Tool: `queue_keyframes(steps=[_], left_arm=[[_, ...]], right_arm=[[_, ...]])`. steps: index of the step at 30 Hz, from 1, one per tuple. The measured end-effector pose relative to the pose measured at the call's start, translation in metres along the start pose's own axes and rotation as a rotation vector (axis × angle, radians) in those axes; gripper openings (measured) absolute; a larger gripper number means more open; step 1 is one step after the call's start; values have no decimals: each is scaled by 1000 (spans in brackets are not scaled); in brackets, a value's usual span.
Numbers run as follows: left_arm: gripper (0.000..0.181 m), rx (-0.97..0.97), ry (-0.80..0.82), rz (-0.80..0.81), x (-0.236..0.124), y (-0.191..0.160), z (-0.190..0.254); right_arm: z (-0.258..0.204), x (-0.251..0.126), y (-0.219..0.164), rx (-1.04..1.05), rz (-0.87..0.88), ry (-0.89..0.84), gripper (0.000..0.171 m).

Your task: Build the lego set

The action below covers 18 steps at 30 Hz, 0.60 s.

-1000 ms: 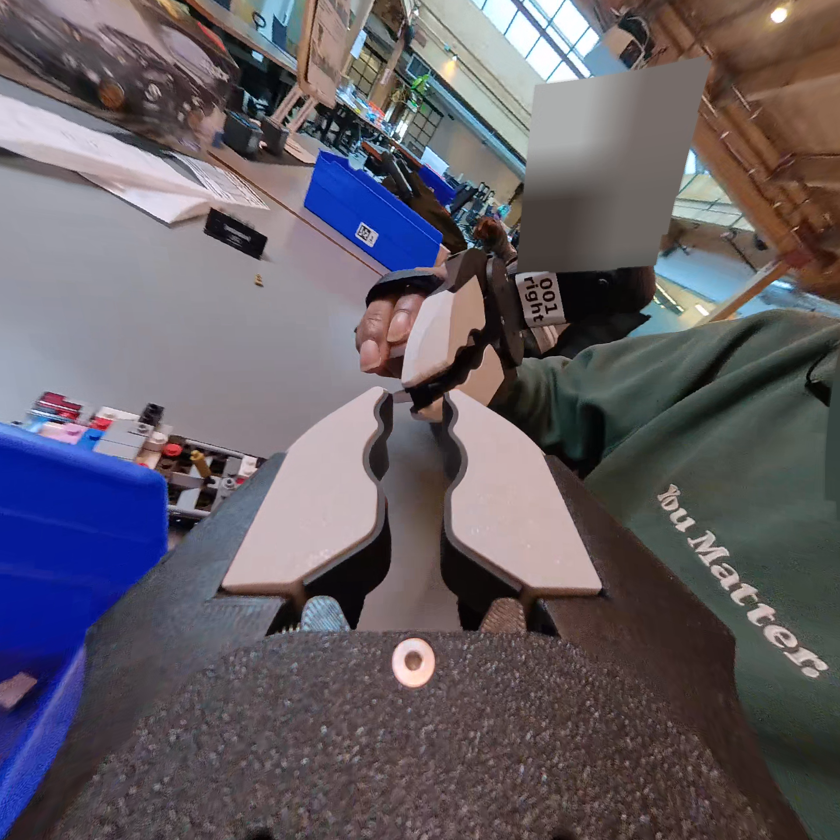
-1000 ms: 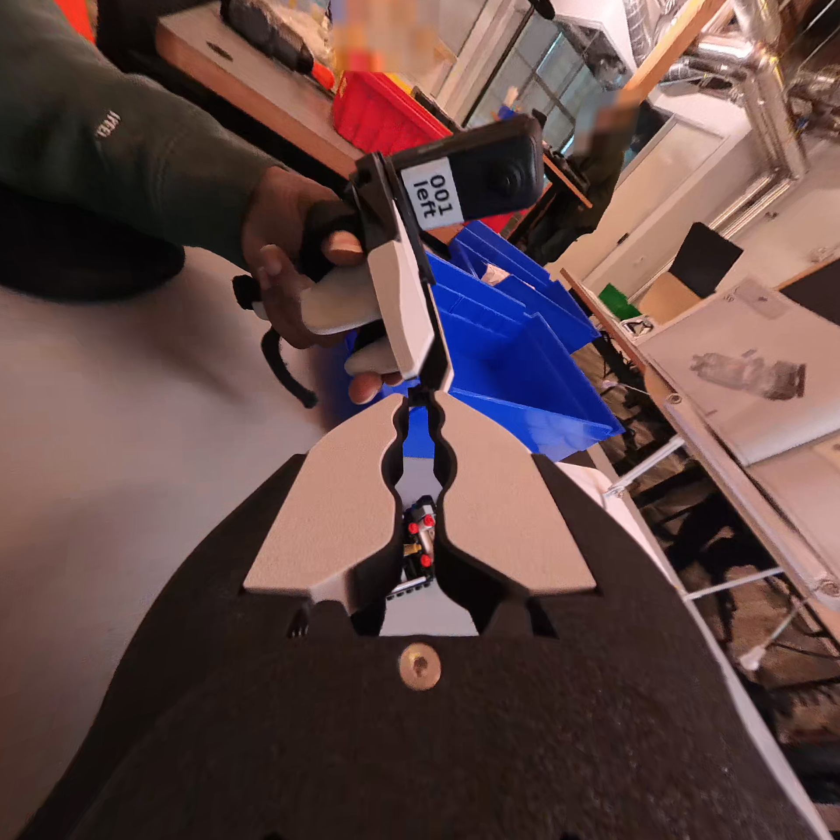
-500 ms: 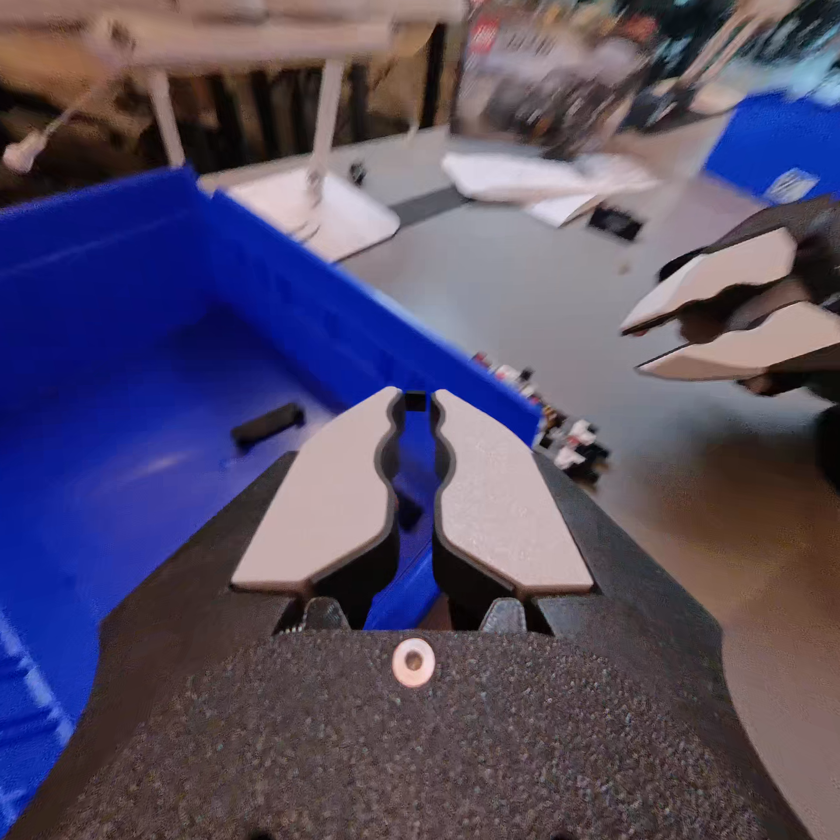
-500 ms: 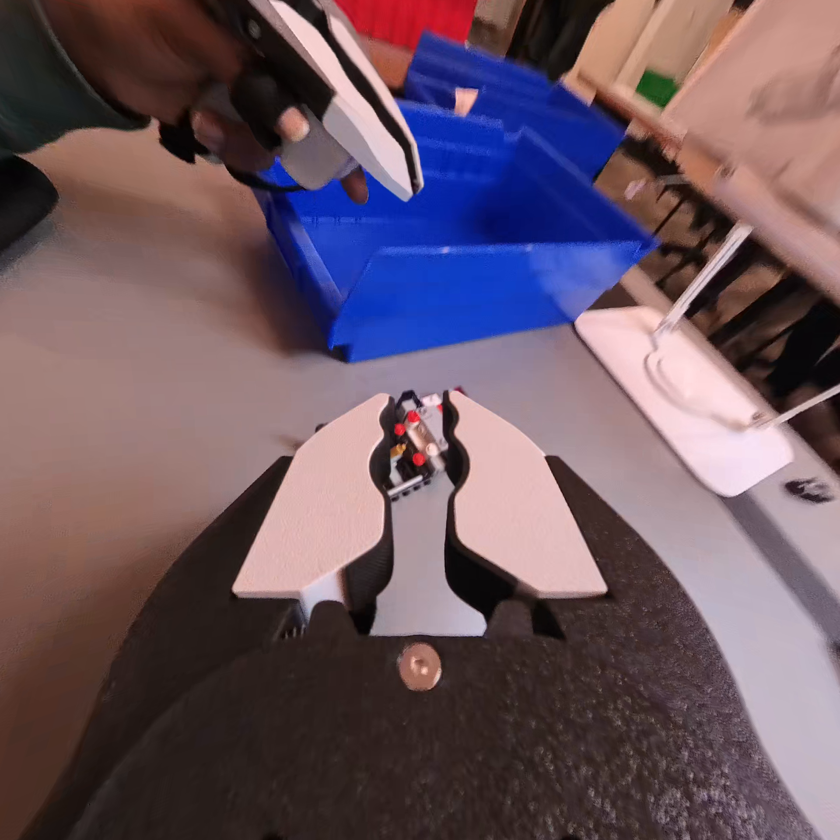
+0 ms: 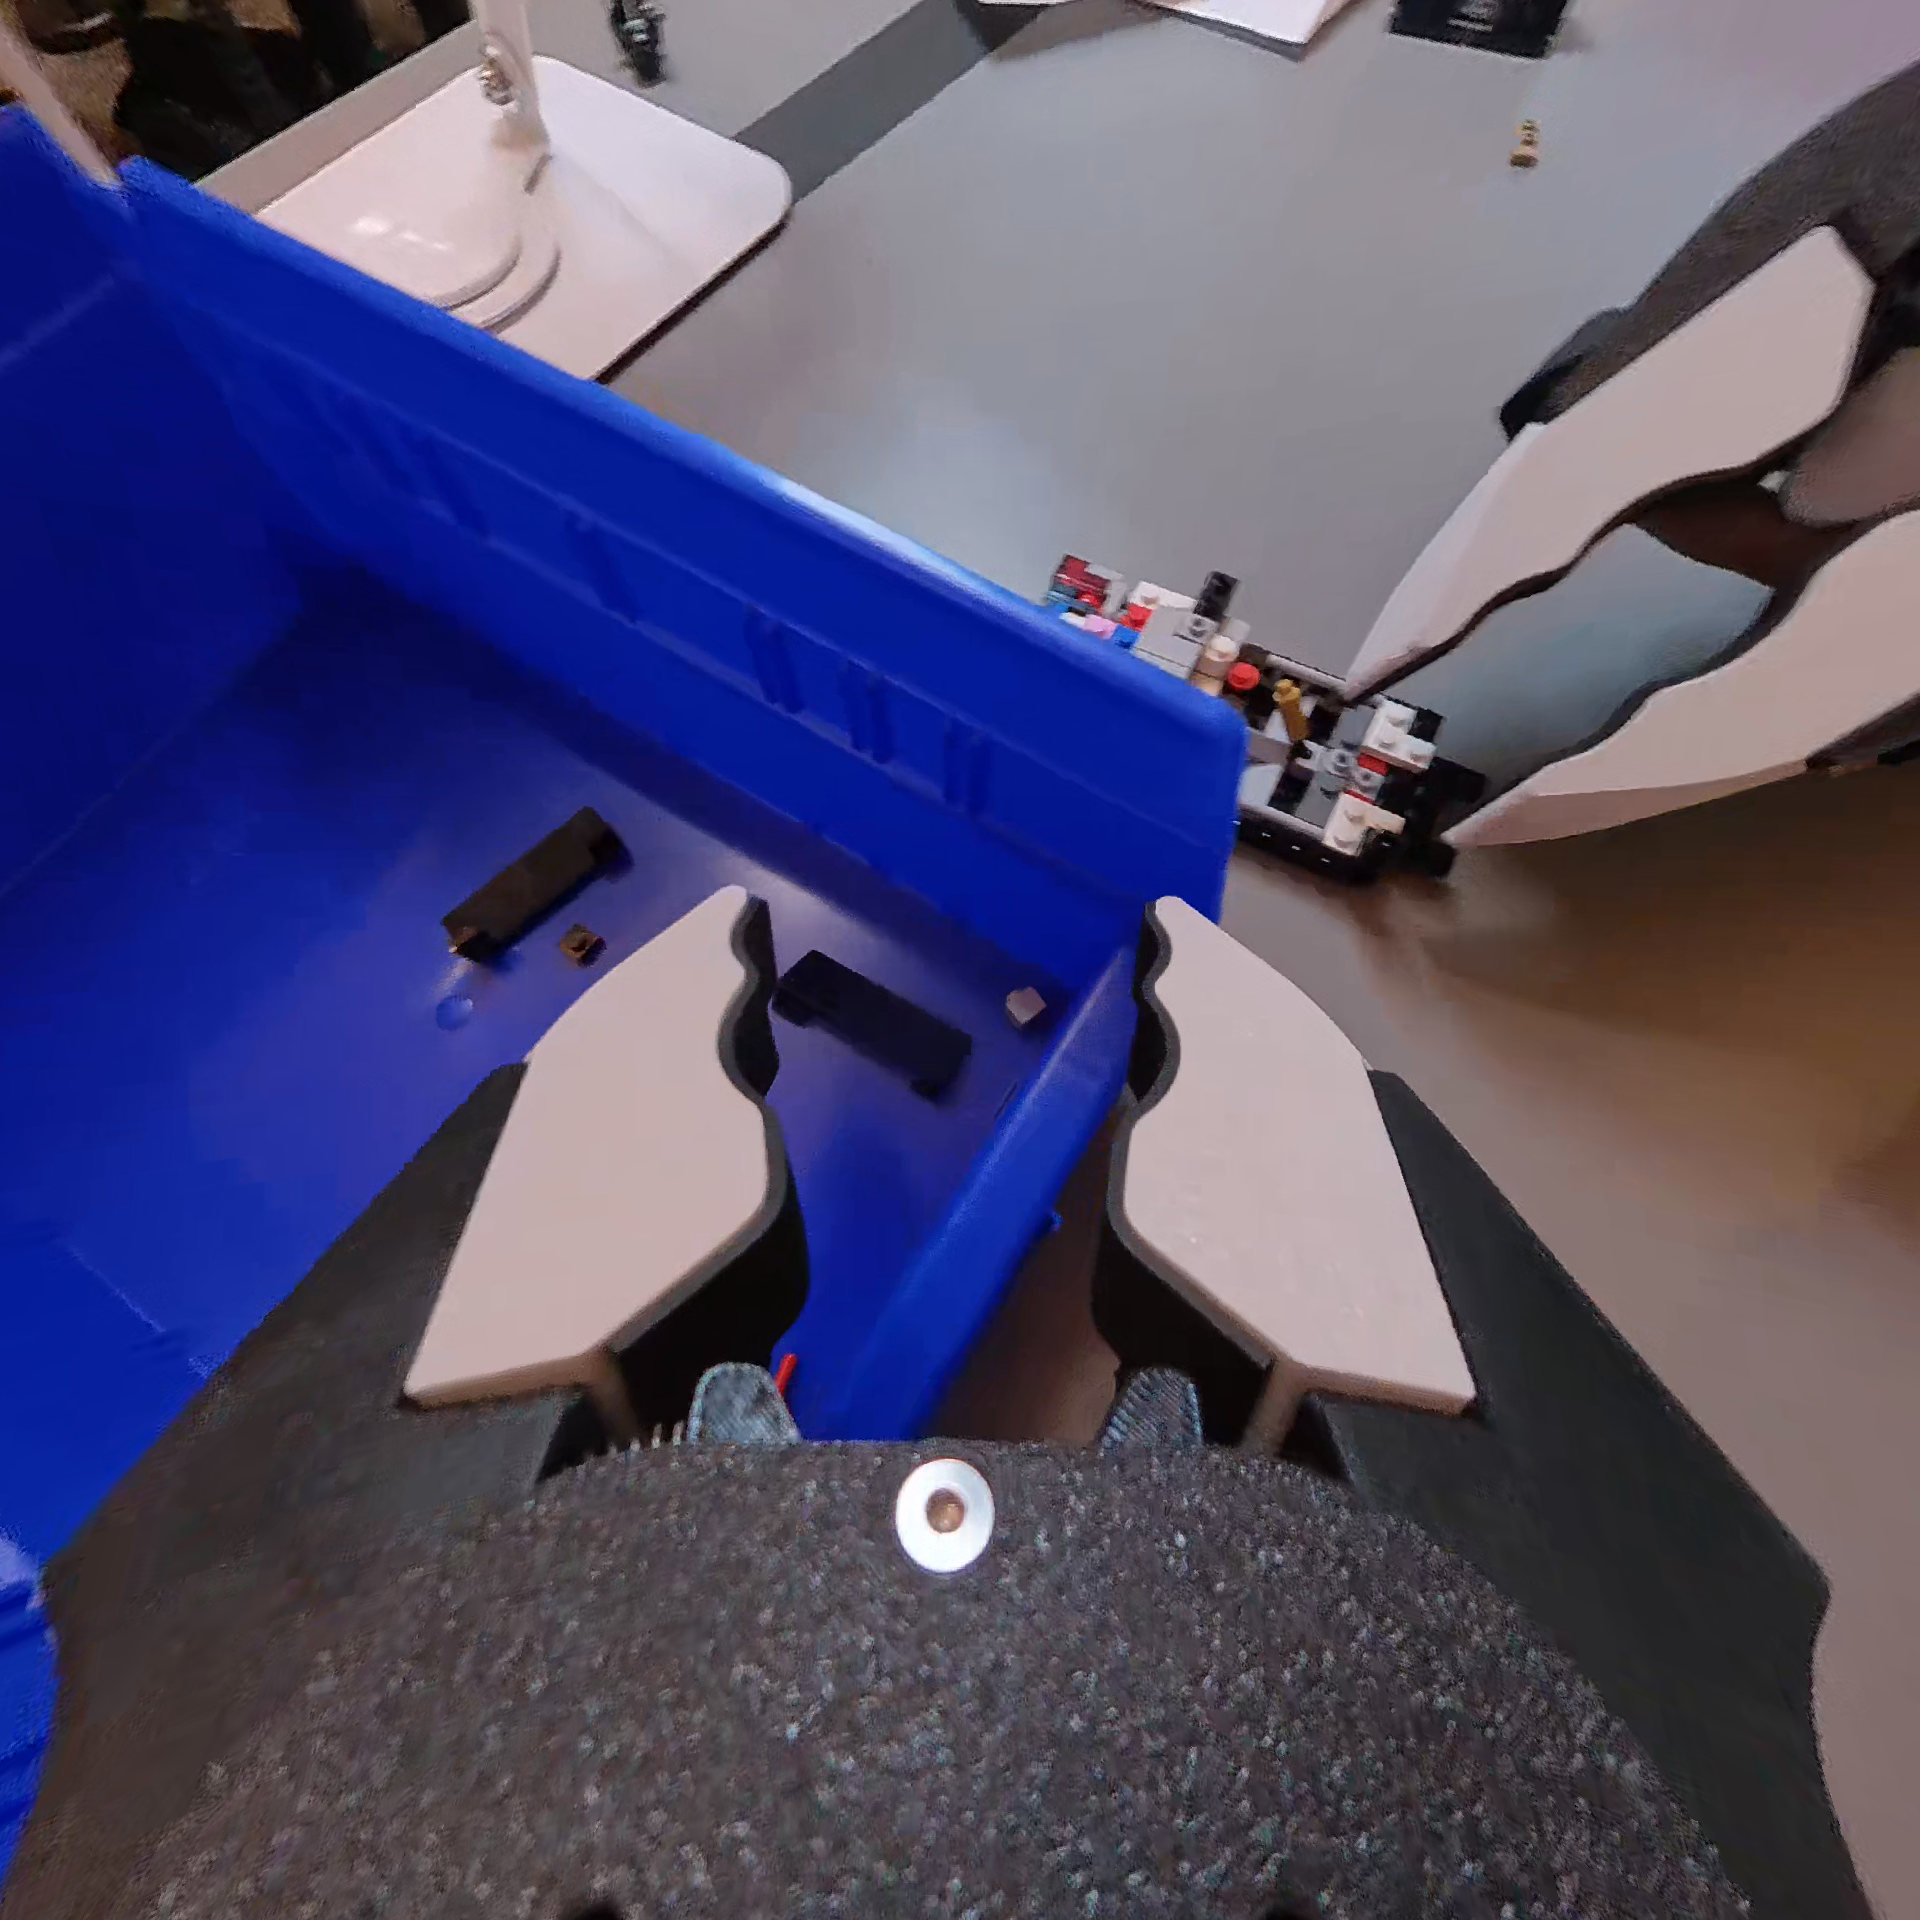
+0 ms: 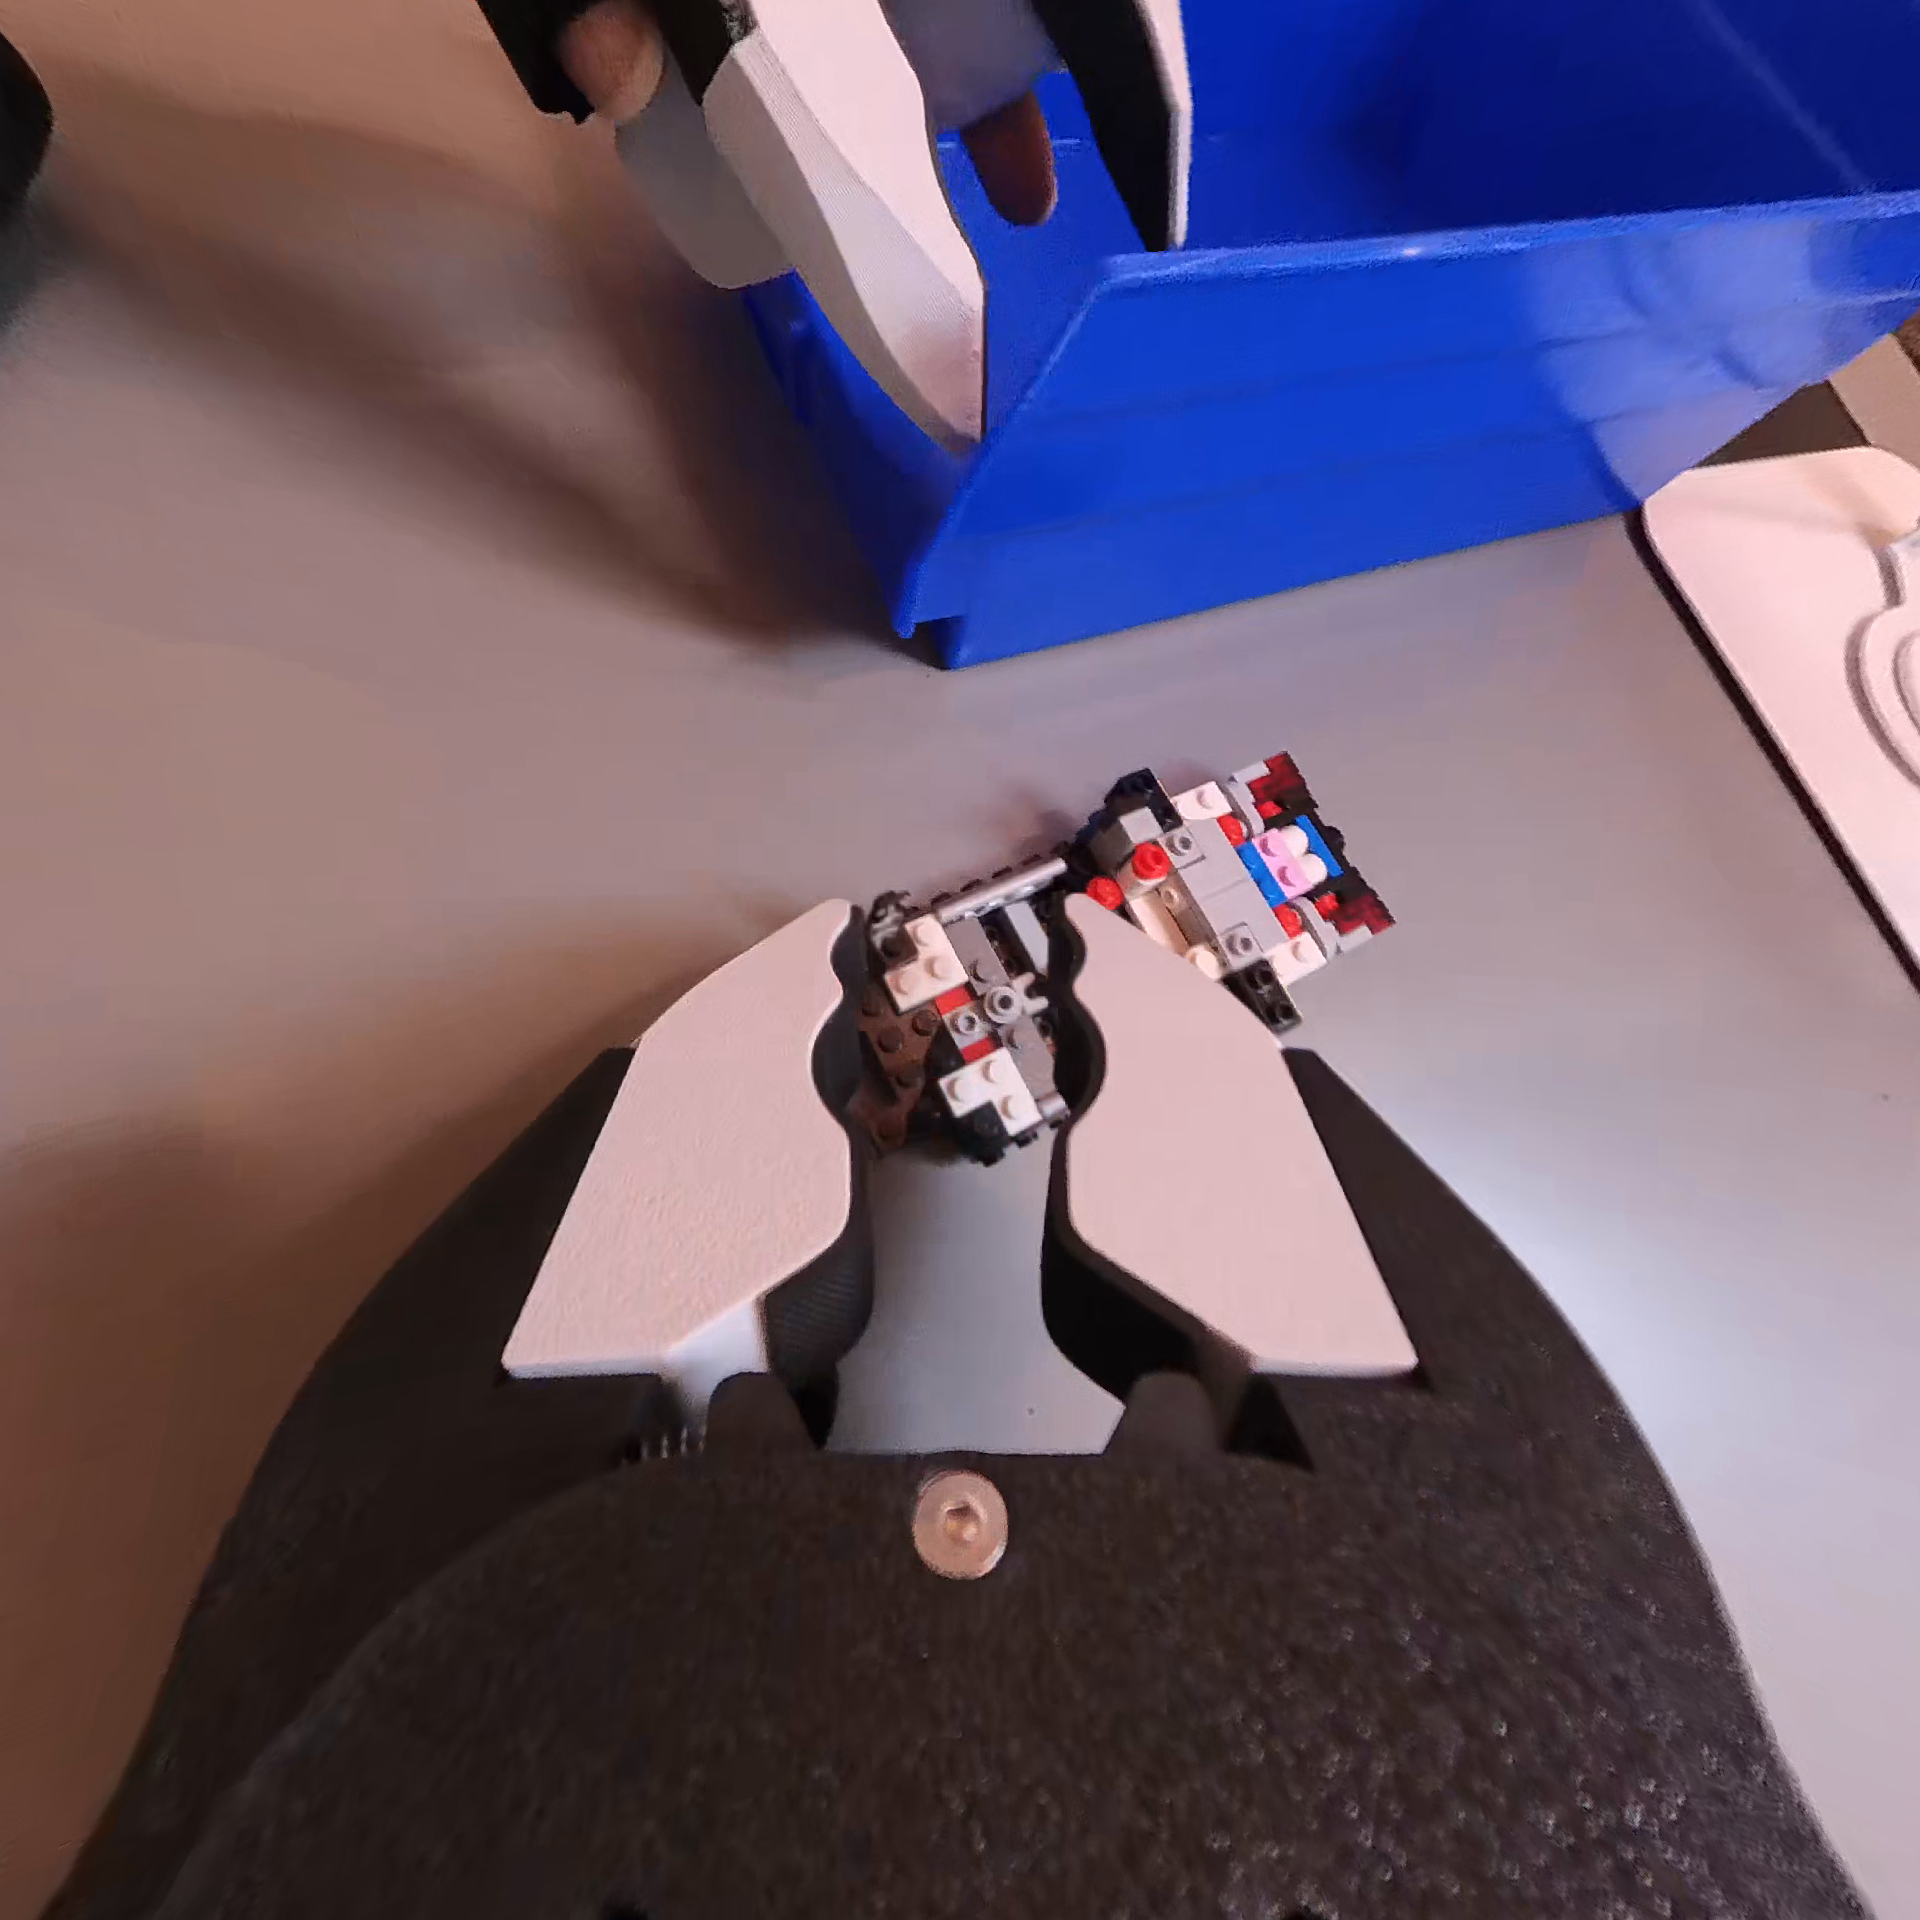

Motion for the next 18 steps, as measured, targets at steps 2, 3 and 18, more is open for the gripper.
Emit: queue_keyframes(steps=[2,3,18], left_arm=[[62,16,-35,25,1,1,5],[57,27,-50,40,1,3,8],[25,181,-397,279,-17,17,60]], right_arm=[[-3,6,2,-13,-28,-9,33],[-4,10,1,-16,-49,-14,33],[41,-42,-42,138,-254,-67,16]])
Point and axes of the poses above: each gripper's, where its closed fingertips meet, x out along the fingers, y out of its top, z = x × y across the jaws, the point moved 8 cm from there along -x, back along the fingers, and after that the axes turned 8 degrees about -x, right-handed, at the moved point
